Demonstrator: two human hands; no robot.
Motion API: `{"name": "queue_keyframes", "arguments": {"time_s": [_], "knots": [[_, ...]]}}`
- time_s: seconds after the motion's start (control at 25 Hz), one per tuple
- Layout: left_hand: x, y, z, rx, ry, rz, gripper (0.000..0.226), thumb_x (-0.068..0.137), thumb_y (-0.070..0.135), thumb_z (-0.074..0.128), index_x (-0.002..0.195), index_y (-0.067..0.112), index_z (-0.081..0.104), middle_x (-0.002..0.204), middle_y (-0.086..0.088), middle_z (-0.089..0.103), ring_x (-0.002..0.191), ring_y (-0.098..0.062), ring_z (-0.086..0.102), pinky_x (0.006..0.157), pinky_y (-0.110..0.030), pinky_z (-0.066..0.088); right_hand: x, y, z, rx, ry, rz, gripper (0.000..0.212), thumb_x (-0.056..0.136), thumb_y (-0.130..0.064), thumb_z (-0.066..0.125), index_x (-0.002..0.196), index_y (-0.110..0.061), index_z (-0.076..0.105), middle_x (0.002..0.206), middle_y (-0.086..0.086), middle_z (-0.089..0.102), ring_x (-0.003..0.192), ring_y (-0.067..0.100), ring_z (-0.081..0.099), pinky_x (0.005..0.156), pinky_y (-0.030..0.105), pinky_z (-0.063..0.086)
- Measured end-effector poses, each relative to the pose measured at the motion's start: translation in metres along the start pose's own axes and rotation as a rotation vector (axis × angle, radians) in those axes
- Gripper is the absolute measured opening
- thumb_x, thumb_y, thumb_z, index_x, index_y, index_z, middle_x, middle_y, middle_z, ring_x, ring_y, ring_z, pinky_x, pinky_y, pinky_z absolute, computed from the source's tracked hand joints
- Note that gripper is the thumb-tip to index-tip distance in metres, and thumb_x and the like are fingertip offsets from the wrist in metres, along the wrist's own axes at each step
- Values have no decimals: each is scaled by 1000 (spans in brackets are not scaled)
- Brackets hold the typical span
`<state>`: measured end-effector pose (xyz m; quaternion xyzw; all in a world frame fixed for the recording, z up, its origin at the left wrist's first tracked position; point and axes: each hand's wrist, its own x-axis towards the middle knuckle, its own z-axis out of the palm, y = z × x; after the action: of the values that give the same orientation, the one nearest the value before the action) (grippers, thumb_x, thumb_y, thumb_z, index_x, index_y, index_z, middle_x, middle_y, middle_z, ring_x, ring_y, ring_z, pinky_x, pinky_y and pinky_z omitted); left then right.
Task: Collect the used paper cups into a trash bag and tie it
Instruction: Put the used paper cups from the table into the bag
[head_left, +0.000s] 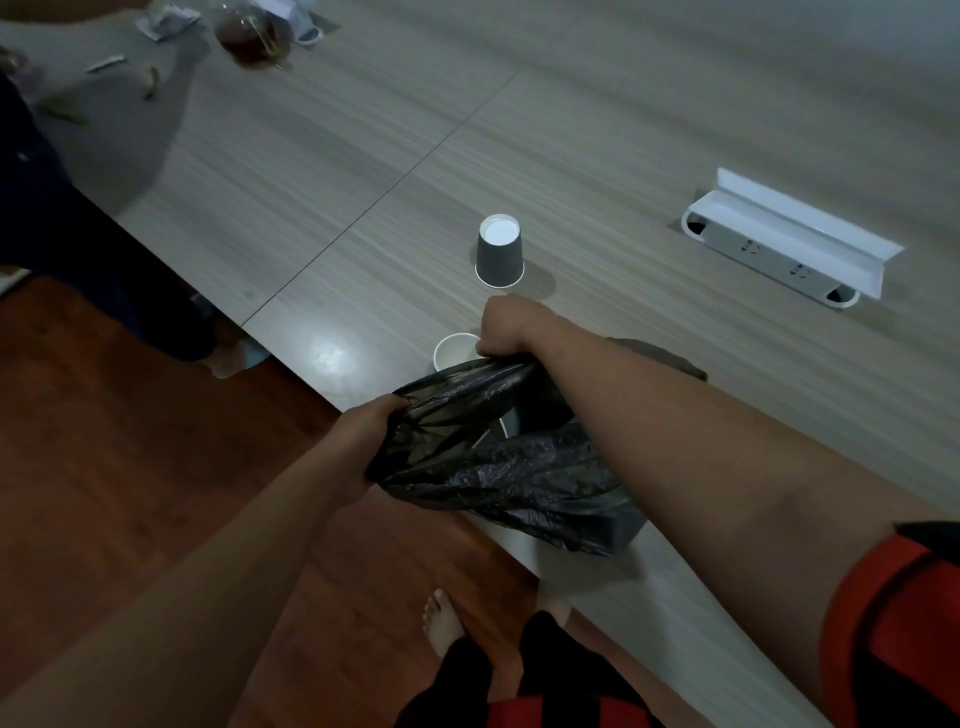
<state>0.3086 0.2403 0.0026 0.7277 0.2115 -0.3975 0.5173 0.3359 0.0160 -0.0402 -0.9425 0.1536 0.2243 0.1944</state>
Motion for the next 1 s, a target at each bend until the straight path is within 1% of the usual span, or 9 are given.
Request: {"name": "queue_keyframes", "arguments": {"time_s": [0.12,0.24,0.4,0.52,0.64,0.76,0.88,0.92,1.0], "knots": [[0,2,2,9,-5,-2,21,93,26,59,93,6,68,70,-10,75,70,-27,69,68,-34,56,-4,10,-7,157,128,146,12,80,-25,60,86,-15,59,99,10,66,94,30,64,71,30,43],[1,11,5,16,-2,11,29,92,33,63,99,6,68,86,-14,74,75,-29,70,68,-33,55,-24,31,-35,551,333,281,16,75,-14,58,85,-7,67,78,9,66,71,26,65,64,33,51],[-3,22,11,-65,33,68,37,92,44,63,104,9,66,89,-12,71,80,-30,68,74,-36,55,-81,60,-51,963,237,58,17,82,-1,61,89,-4,75,74,17,67,58,19,59,58,29,45],[-10,24,14,-148,-13,102,34,93,44,62,100,11,67,87,-9,73,80,-28,70,68,-34,54,-106,68,-45,726,66,-37,18,82,-5,71,99,-4,77,74,12,67,52,11,52,51,22,40],[-19,24,16,-197,-66,147,32,93,44,63,94,13,69,86,-8,75,81,-26,71,68,-33,55,-113,59,-38,452,23,-55,21,74,-22,83,94,-15,80,80,-2,74,66,5,61,63,16,46],[-21,24,14,-187,-98,203,31,92,44,64,97,15,72,85,-7,78,88,-28,73,81,-39,57,-127,55,-39,601,40,-120,17,74,-23,83,90,-18,80,85,-7,76,78,1,66,77,16,49],[-22,25,8,-187,-159,242,30,92,42,63,99,14,74,94,-8,79,96,-29,73,92,-45,55,-123,94,-28,787,494,204,28,75,-17,73,103,-17,76,106,2,69,92,10,65,84,22,49],[-22,25,6,-198,-178,249,30,93,41,62,99,14,75,95,-9,78,97,-29,73,93,-45,54,-124,108,-22,722,508,406,34,71,-23,69,104,-19,73,110,5,66,100,18,64,86,28,50],[-22,25,5,-210,-228,259,29,95,39,61,98,14,75,98,-10,78,96,-29,73,92,-44,54,-132,124,-1,698,291,691,28,74,-31,67,95,-14,65,98,11,62,99,31,62,78,34,49]]}}
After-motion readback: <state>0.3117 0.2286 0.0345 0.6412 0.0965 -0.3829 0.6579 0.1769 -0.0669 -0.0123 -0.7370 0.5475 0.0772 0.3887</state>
